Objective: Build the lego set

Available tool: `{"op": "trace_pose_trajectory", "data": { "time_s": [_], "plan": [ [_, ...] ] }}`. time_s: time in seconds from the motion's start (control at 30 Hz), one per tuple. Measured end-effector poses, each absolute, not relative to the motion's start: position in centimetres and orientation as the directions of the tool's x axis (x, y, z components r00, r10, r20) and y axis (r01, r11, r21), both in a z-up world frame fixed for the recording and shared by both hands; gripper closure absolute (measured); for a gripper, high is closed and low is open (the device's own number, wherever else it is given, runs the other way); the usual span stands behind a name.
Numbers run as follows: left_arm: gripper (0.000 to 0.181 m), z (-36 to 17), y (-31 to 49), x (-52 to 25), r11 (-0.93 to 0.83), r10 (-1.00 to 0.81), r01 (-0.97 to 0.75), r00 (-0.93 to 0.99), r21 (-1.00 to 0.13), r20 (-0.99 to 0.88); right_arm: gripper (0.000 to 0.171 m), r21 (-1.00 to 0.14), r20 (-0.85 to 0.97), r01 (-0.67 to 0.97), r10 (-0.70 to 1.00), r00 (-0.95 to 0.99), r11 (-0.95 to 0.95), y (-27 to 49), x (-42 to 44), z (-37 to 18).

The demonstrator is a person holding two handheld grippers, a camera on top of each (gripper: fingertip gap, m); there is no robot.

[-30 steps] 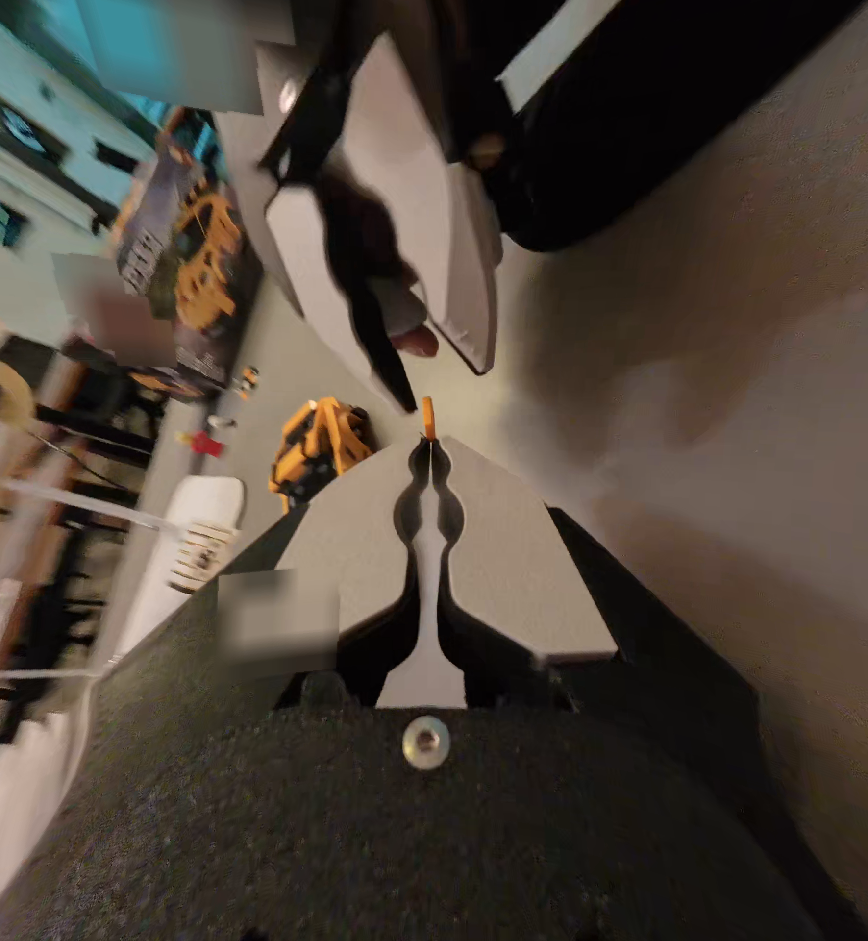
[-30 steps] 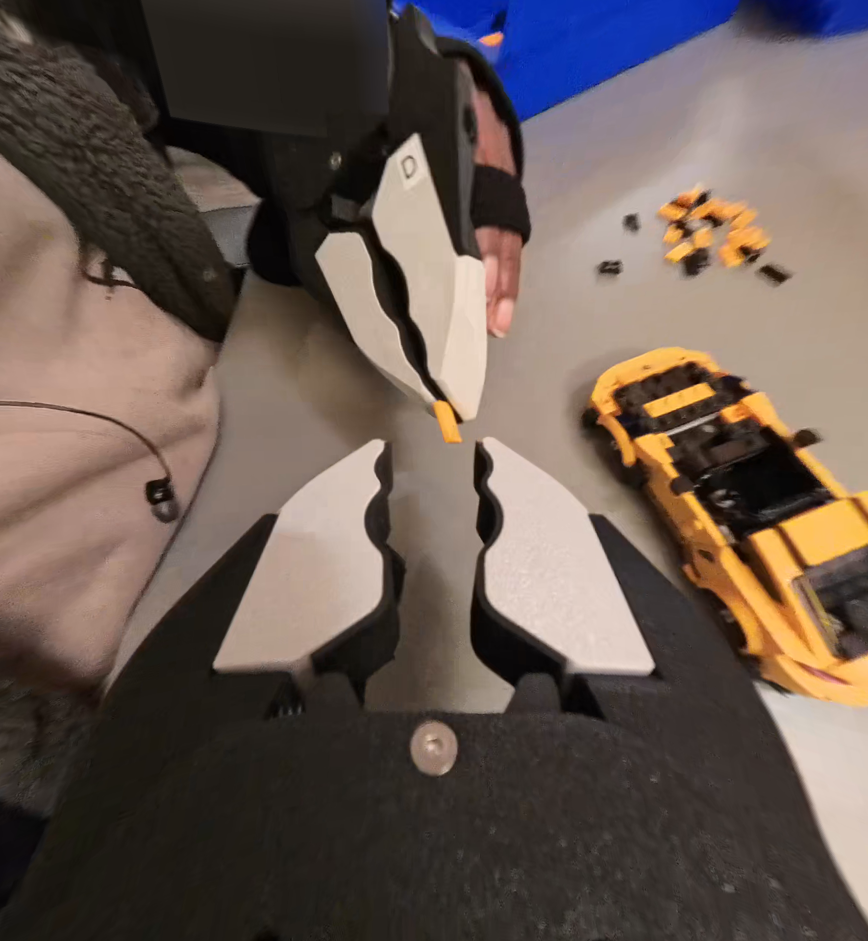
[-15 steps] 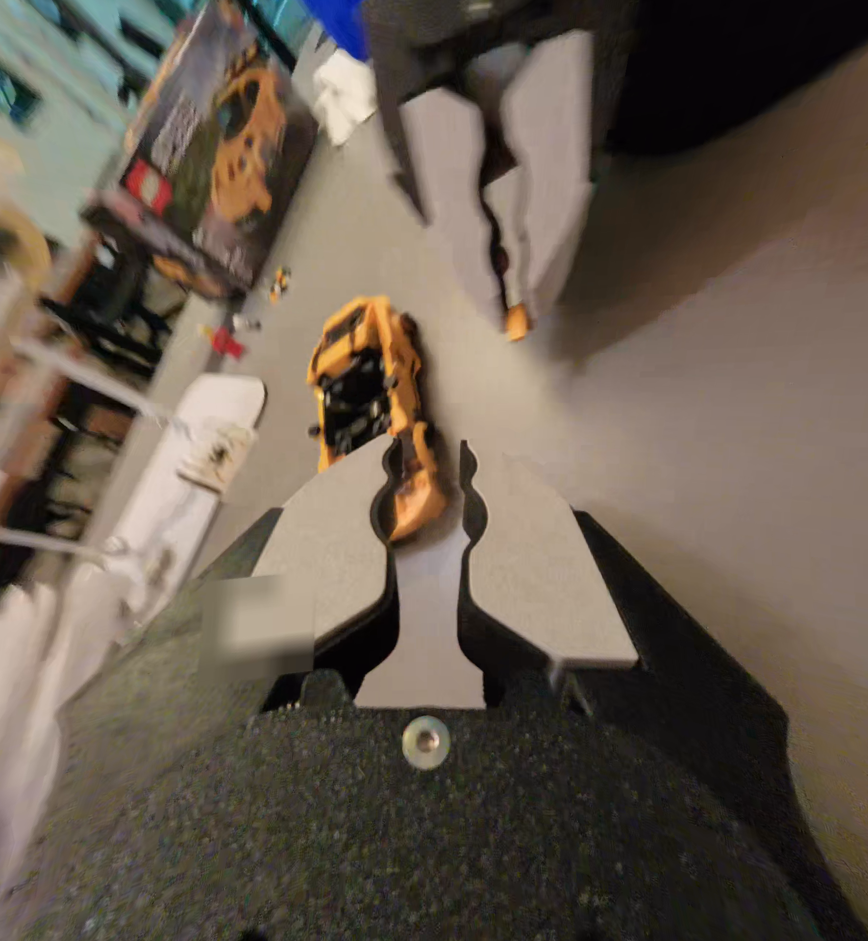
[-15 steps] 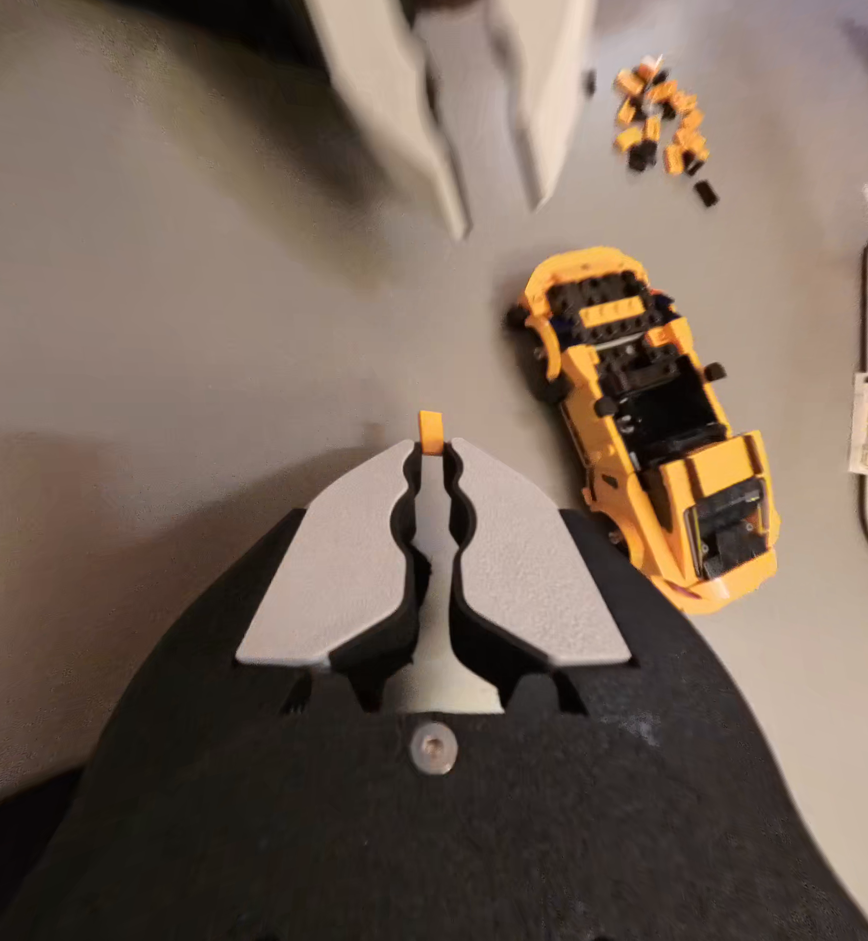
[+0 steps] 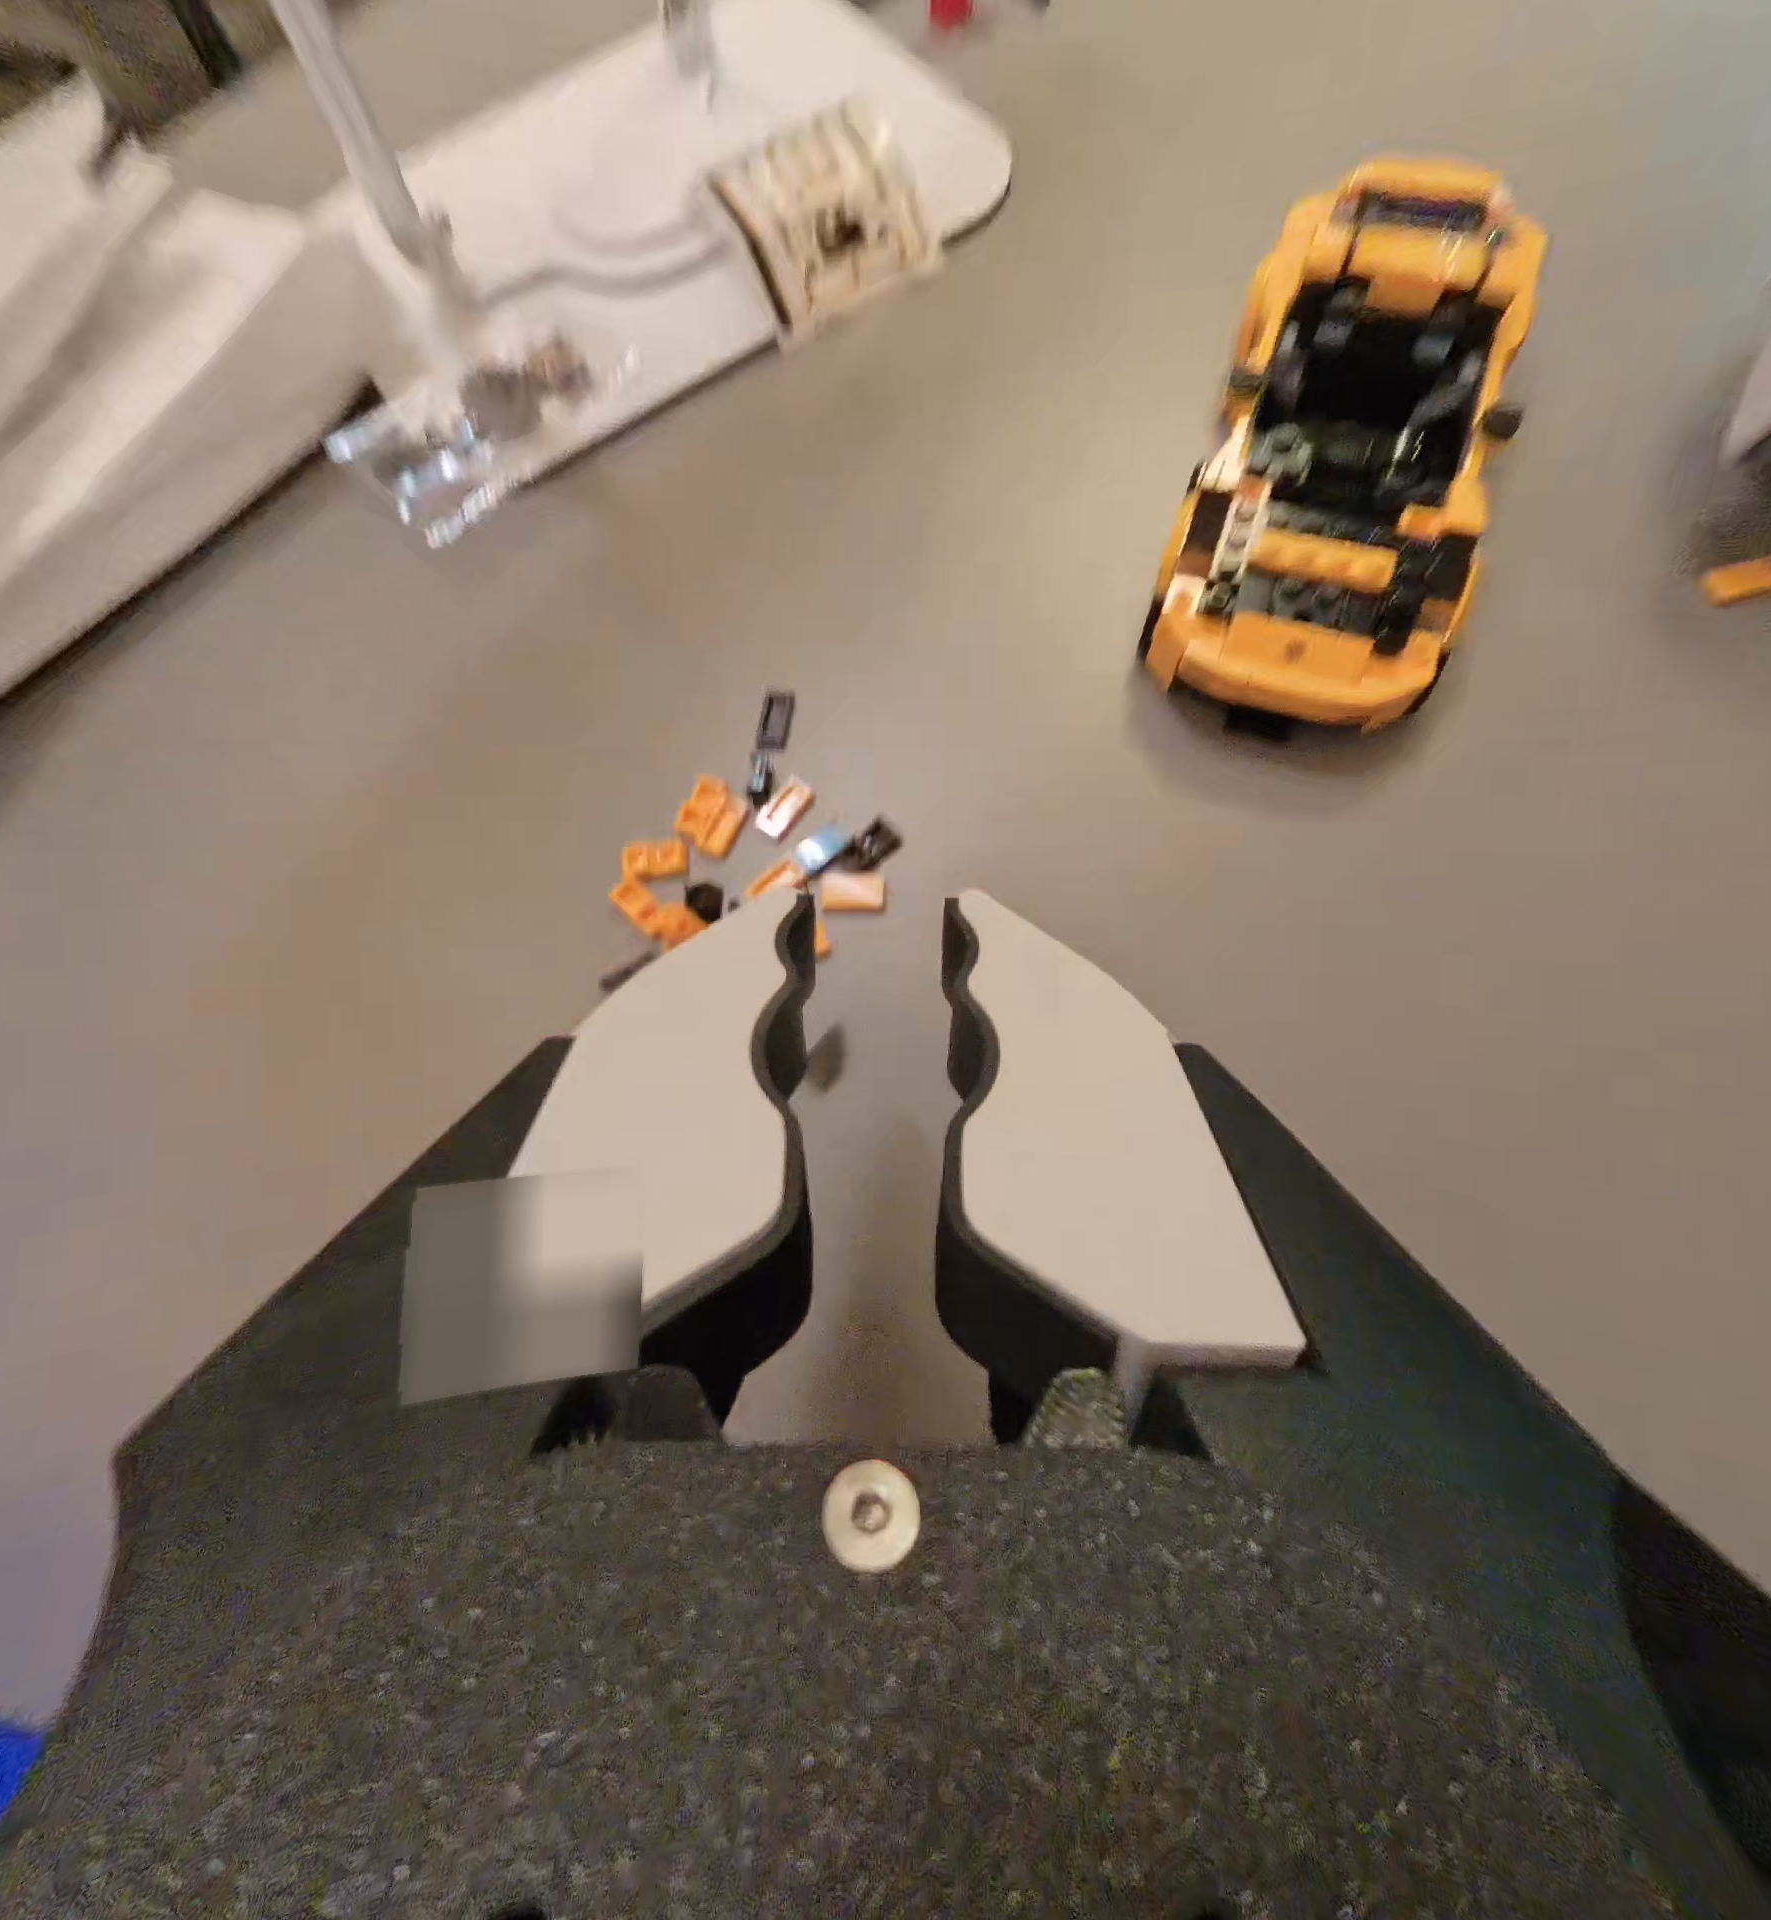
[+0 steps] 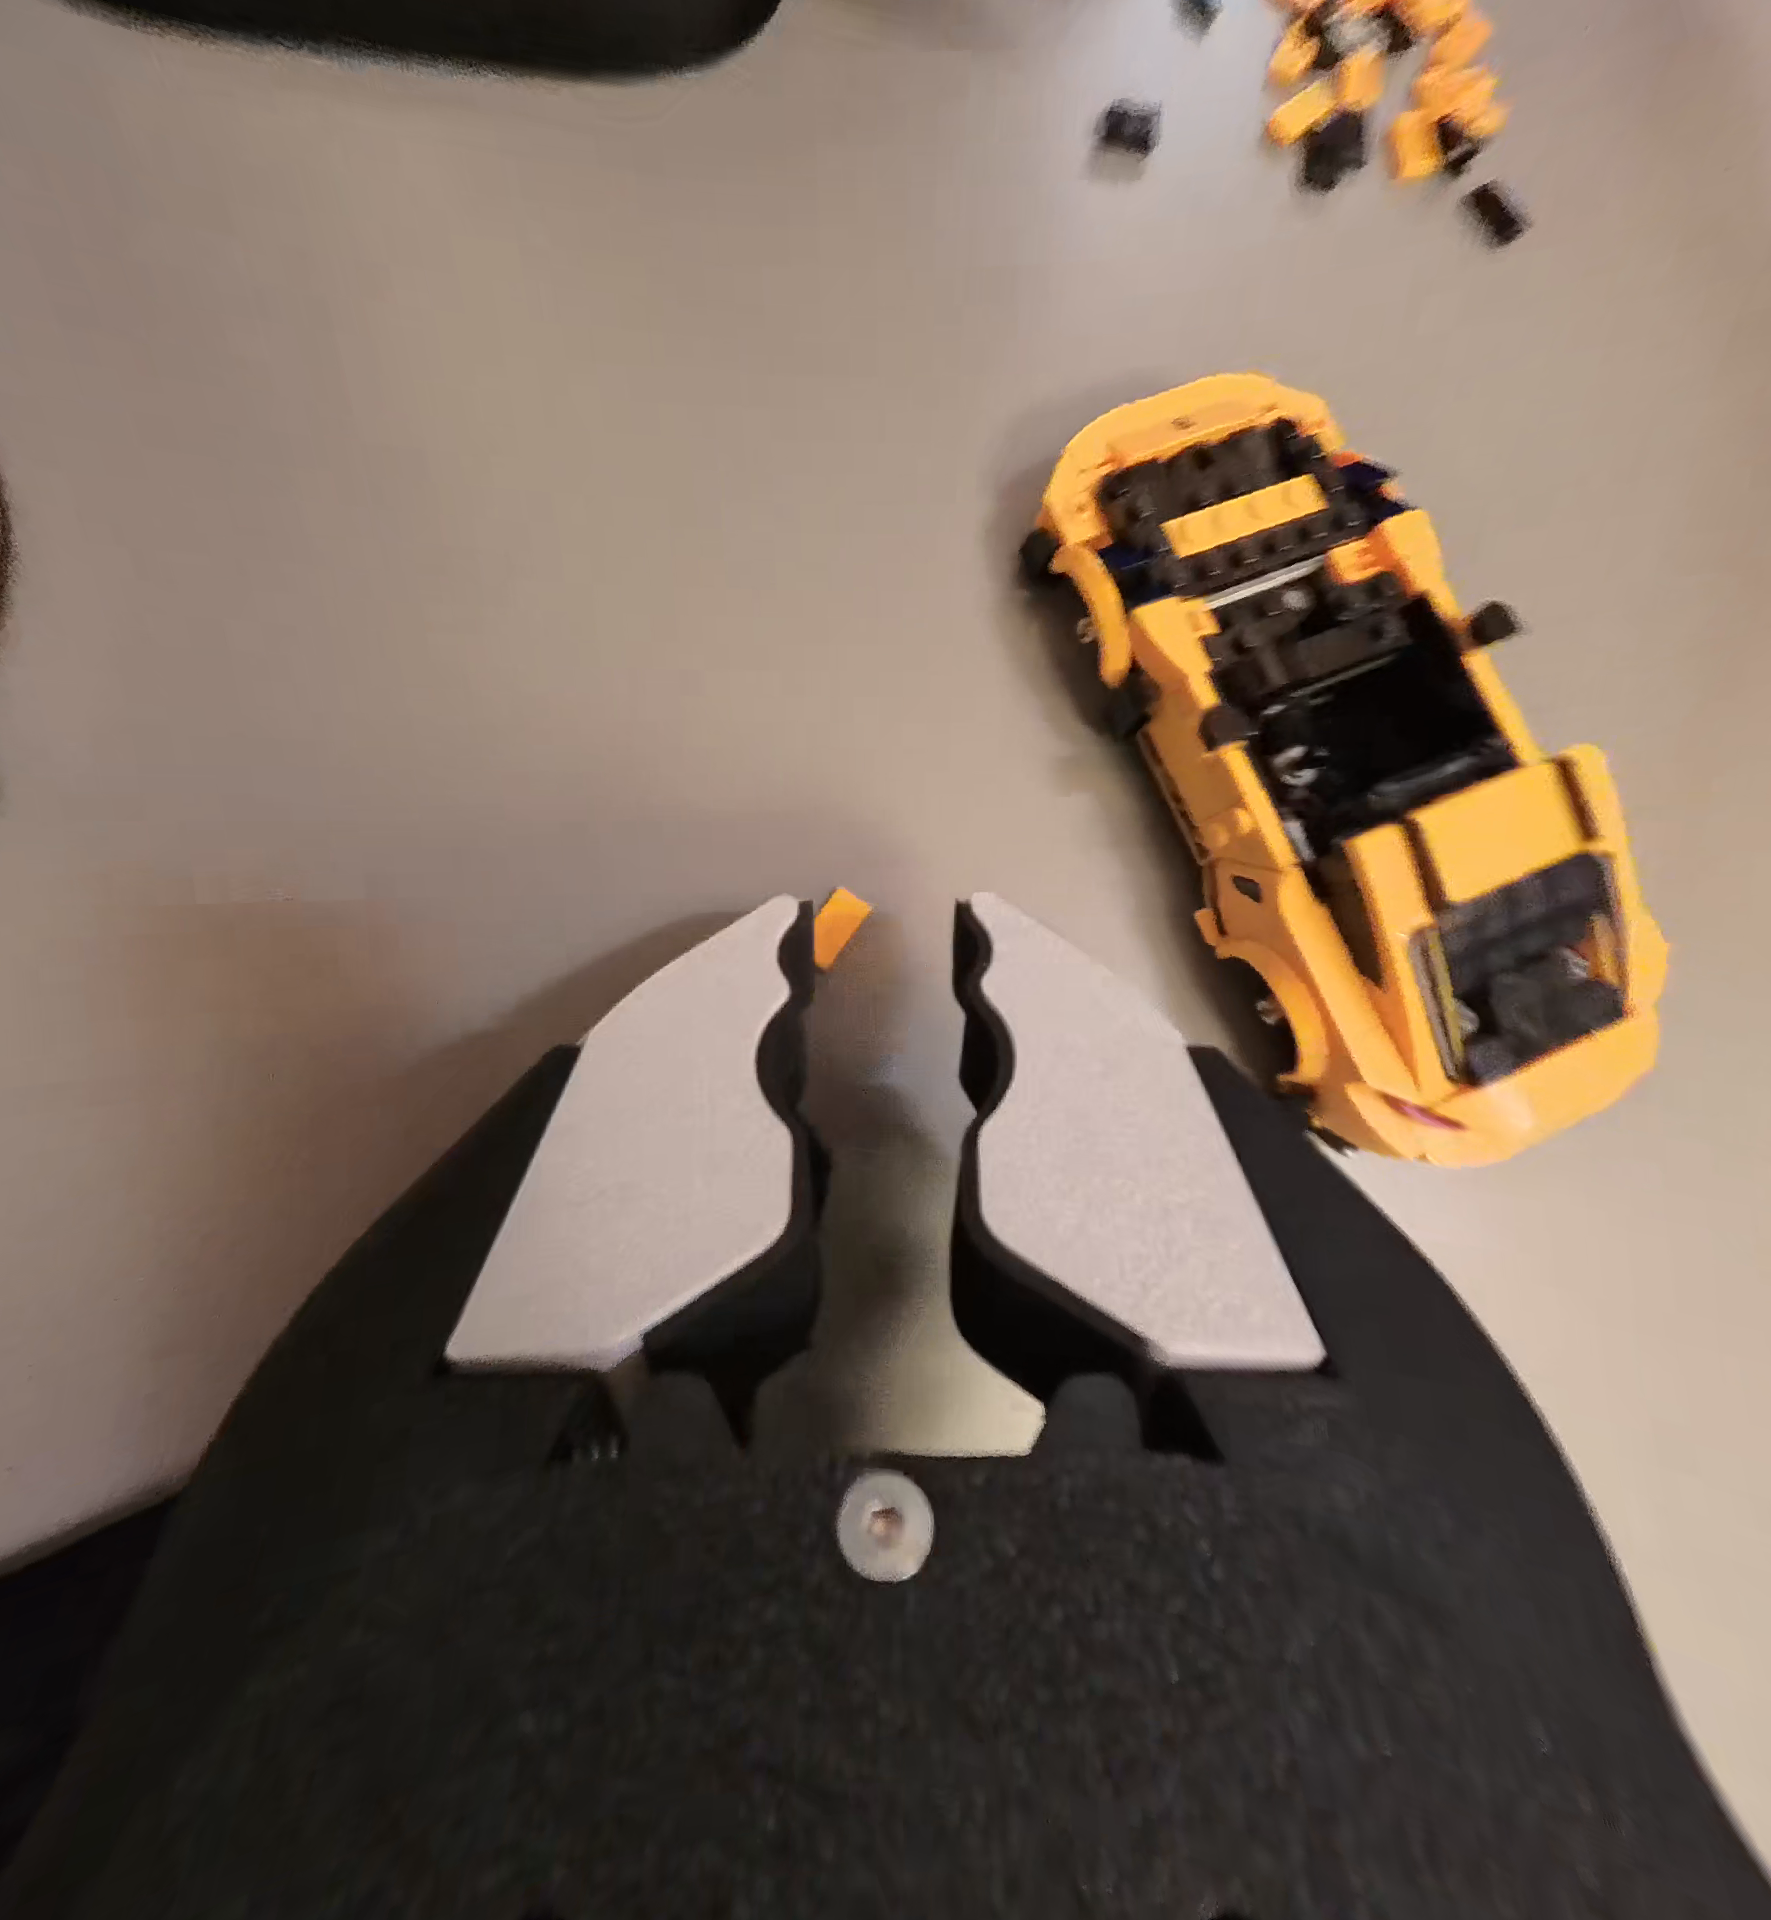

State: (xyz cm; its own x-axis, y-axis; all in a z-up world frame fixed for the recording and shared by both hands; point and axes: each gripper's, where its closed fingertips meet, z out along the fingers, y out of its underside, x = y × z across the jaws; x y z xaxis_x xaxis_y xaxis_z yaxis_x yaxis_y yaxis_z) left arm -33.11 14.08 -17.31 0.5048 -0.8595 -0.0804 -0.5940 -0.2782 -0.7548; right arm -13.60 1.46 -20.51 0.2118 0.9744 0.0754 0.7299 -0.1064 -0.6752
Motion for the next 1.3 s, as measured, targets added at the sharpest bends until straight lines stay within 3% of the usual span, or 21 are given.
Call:
{"op": "trace_pose_trajectory", "data": {
  "time_s": [0.2, 0.43, 0.73, 0.8, 0.97, 1.1, 1.3],
  "plan": [
    [0.166, -20.4, 14.2, -33.0, -0.348, -0.900, -0.719, 0.435, -0.602, 0.001, 0.150, -0.784, 0.078, 0.598, 0.930, 0.359, -0.165, 2.8, -12.3, -18.9],
    [0.158, -22.7, 15.9, -31.9, -0.313, -0.911, -0.808, 0.404, -0.500, -0.081, 0.151, -0.822, 0.047, 0.541, 0.924, 0.380, -0.181, 2.6, -12.0, -18.8],
    [0.166, -22.9, 15.9, -31.5, -0.383, -0.908, -0.794, 0.418, -0.473, 0.034, 0.154, -0.850, 0.021, 0.494, 0.927, 0.376, -0.181, 2.7, -12.0, -18.4],
    [0.166, -22.7, 15.6, -31.3, -0.342, -0.923, -0.811, 0.384, -0.474, 0.011, 0.154, -0.857, 0.025, 0.484, 0.925, 0.380, -0.176, 2.8, -11.8, -18.1],
    [0.166, -18.9, 8.1, -24.9, -0.164, -0.986, -0.761, 0.140, -0.628, 0.088, 0.154, -0.875, 0.056, 0.453, 0.895, 0.443, -0.170, 3.9, -10.6, -17.2],
    [0.166, -20.5, 1.8, -19.9, -0.016, -0.998, -0.799, -0.027, -0.600, 0.063, 0.155, -0.888, 0.038, 0.410, 0.856, 0.516, -0.208, 5.1, -9.3, -17.0],
    [0.165, -22.8, -0.4, -17.2, 0.016, -0.999, -0.828, -0.040, -0.560, 0.031, 0.154, -0.881, 0.065, 0.421, 0.828, 0.558, -0.215, 5.6, -8.3, -17.3]
  ]
}}
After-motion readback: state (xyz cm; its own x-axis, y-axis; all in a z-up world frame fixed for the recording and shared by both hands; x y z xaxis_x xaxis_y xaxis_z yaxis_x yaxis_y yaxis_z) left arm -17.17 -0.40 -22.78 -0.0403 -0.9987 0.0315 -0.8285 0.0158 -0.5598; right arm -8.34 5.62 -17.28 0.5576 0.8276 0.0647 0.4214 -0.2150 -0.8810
